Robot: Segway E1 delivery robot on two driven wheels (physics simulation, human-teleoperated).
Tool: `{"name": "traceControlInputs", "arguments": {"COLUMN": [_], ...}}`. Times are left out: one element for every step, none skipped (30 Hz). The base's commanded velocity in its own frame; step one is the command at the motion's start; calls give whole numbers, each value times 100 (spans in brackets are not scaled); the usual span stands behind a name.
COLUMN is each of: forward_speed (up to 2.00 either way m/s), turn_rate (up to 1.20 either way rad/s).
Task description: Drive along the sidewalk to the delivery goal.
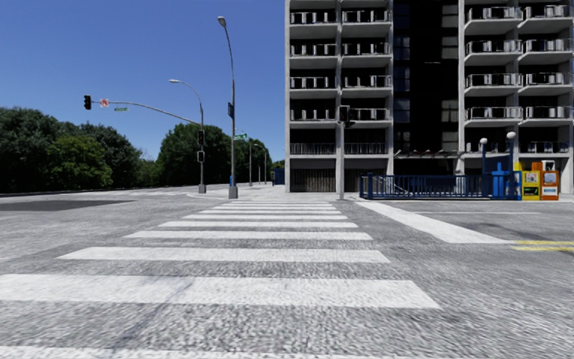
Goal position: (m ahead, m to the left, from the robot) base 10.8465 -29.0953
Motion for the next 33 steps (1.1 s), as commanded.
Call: {"name": "traceControlInputs", "arguments": {"forward_speed": [200, 200, 200, 200, 200, 200, 200, 200, 200, 200, 200, 200, 200, 200, 200, 200, 200, 200, 200, 200, 200, 200, 200, 200, 200, 200, 200, 200, 200, 200, 200, 200, 200], "turn_rate": [0, 0, 0, -1, -6, -10, -10, -15, -19, -19, -22, -24, -25, -25, -27, -29, -29, -31, -32, -32, -32, -32, -32, -32, -32, -32, -32, -32, -32, -32, -19, -4, -4]}}
